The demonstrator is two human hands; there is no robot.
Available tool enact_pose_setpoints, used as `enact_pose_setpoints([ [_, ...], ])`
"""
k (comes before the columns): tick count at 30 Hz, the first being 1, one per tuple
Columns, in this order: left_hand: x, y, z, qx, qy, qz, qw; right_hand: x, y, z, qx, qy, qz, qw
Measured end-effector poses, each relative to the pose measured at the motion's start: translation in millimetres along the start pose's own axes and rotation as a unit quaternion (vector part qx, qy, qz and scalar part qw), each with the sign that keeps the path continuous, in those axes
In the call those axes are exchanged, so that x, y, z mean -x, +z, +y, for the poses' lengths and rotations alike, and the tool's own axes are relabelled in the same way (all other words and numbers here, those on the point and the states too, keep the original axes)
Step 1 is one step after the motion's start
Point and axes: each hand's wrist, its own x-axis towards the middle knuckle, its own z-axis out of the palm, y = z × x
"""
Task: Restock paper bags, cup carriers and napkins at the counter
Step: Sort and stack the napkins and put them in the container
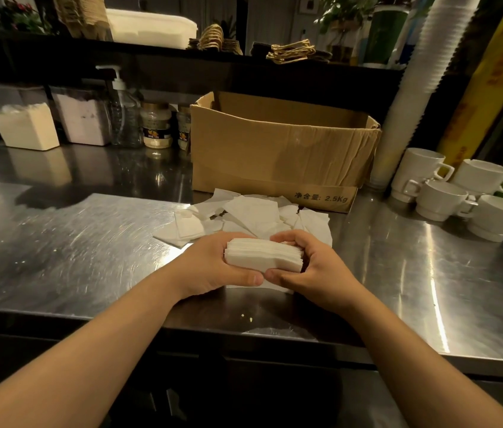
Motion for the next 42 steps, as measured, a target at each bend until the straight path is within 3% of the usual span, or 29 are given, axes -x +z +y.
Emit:
enact_pose_setpoints([
  [14, -2.0, 2.1, -3.3, -0.024, 0.005, 0.055, 0.998, 1.2, -1.0, 0.4, 0.001, 0.006, 0.004, 1.000],
  [20, -3.2, 2.4, -1.0, -0.041, -0.003, 0.040, 0.998, 3.2, -2.6, -1.5, 0.018, 0.037, -0.015, 0.999],
  [27, -2.4, 5.7, 2.0, -0.005, -0.011, 0.065, 0.998, 3.1, -5.5, -2.7, 0.020, 0.057, -0.002, 0.998],
  [31, -5.4, 1.2, 4.0, -0.011, -0.012, 0.097, 0.995, -2.9, -10.3, -14.7, -0.067, 0.040, 0.024, 0.997],
  [37, -16.6, -24.5, 17.7, 0.015, -0.019, 0.034, 0.999, -32.0, -11.6, -39.8, -0.151, -0.012, 0.060, 0.987],
  [42, -44.4, -53.5, 19.5, 0.061, -0.045, 0.020, 0.997, -79.7, -4.9, -51.6, -0.254, -0.016, 0.019, 0.967],
])
